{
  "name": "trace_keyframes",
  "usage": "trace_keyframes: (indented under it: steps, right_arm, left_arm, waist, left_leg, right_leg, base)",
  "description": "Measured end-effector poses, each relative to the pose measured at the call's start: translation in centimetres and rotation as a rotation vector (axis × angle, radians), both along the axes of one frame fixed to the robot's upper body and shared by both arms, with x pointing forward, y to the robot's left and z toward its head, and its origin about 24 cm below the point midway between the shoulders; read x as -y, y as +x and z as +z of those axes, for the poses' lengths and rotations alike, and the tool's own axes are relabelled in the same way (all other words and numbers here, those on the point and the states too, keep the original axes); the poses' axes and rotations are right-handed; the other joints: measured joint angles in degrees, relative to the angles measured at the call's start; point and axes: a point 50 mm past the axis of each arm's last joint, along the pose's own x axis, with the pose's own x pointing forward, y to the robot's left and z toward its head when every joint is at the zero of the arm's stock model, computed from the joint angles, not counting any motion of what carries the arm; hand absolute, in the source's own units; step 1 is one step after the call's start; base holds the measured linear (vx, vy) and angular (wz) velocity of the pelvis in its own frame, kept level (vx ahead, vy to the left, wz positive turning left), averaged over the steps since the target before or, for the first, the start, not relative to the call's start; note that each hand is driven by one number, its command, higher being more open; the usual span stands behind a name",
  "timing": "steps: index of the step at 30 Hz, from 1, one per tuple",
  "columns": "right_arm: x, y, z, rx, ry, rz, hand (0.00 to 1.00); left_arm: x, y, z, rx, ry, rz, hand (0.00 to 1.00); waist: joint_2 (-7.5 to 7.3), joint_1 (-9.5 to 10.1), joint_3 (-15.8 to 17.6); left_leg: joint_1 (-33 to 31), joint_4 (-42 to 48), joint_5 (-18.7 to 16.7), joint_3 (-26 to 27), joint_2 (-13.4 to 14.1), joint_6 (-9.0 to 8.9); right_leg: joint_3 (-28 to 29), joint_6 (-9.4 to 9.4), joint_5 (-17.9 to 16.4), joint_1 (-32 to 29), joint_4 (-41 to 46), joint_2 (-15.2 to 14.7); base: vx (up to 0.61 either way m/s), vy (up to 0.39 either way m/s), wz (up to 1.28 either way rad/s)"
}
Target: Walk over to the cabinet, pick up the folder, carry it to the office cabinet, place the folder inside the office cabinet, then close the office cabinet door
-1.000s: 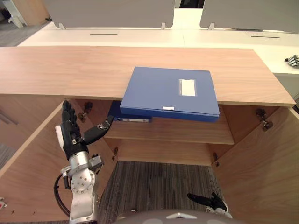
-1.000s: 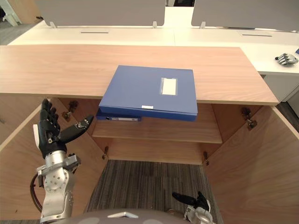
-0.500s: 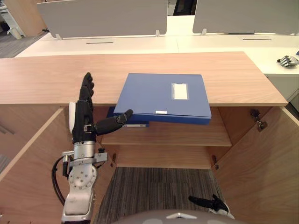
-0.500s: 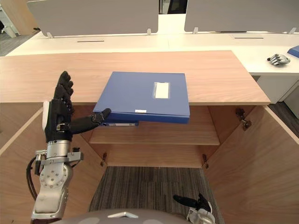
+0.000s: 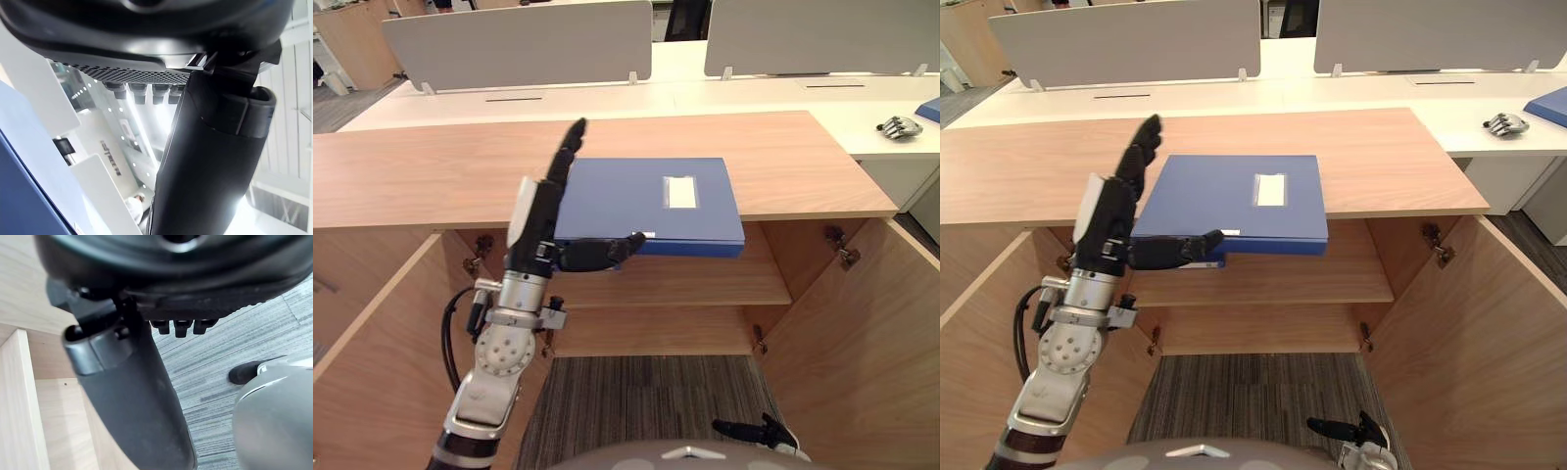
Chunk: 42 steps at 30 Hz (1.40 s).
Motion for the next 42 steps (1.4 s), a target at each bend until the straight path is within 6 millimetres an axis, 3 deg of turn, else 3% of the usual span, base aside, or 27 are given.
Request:
trace_keyframes:
  steps: [5, 14, 20, 27, 36, 42]
  right_arm:
    - [0.2, -1.1, -0.2, -0.048, -0.013, 0.046, 1.0]
    - [0.1, -1.3, -0.2, -0.057, -0.012, 0.046, 1.0]
    - [0.1, -1.5, -0.3, -0.067, -0.014, 0.042, 1.0]
    - [-0.1, -2.3, -0.5, -0.092, -0.013, 0.038, 1.0]
    - [0.1, -2.2, -0.4, -0.096, -0.029, 0.066, 1.0]
    - [-0.2, -1.9, -0.4, -0.09, -0.022, 0.069, 1.0]
  left_arm:
    - [1.6, -0.1, 0.0, 0.007, 0.115, -0.118, 1.0]
    - [4.4, -0.6, -0.7, 0.05, 0.333, -0.233, 1.0]
    - [4.7, -0.5, -1.2, 0.117, 0.444, -0.15, 1.0]
    - [5.5, -0.5, -1.0, 0.183, 0.408, -0.047, 1.0]
    - [4.7, -0.4, -4.2, 0.049, 0.475, -0.012, 1.0]
    - [4.3, -0.5, -4.8, 0.026, 0.532, -0.018, 1.0]
  waist:
    - [0.11, -0.69, -0.47]
    - [-0.08, -1.29, -1.01]
    - [-0.38, -1.31, -1.24]
    - [-0.93, -1.27, -1.53]
    - [-0.89, -1.59, -1.55]
    - [-1.38, -1.87, -1.22]
  left_leg:
    - [0.2, 0.0, -0.3, -0.02, -0.02, 0.06]
    - [0.36, -0.02, -0.31, -0.02, -0.03, 0.07]
    - [0.44, -0.04, -0.31, -0.07, -0.04, 0.07]
    - [1.14, -0.49, -0.3, -0.21, -0.12, 0.07]
    - [2.15, -2.73, 0.21, -0.85, -0.82, 0.3]
    - [2.37, -2.94, 0.1, -1.27, -1.0, 0.22]
  right_leg:
    - [0.76, 0.0, 0.0, 0.02, 0.09, 0.05]
    - [0.85, 0.02, 0.02, 0.12, 0.09, 0.05]
    - [0.81, 0.02, 0.02, 0.25, 0.09, 0.03]
    - [0.5, 0.02, 0.01, 0.87, -0.22, 0.0]
    - [-0.55, 0.28, 0.2, 1.15, -1.51, -0.44]
    - [-0.91, 0.36, 0.39, 2.19, -2.53, -0.59]
  base:
    - [-0.01, 0.006, -0.09]
    - [0.0, 0.0, 0.0]
    - [0.0, 0.0, 0.0]
    - [0.0, 0.0, 0.0]
    - [0.0, 0.007, 0.03]
    - [0.01, 0.004, 0.04]
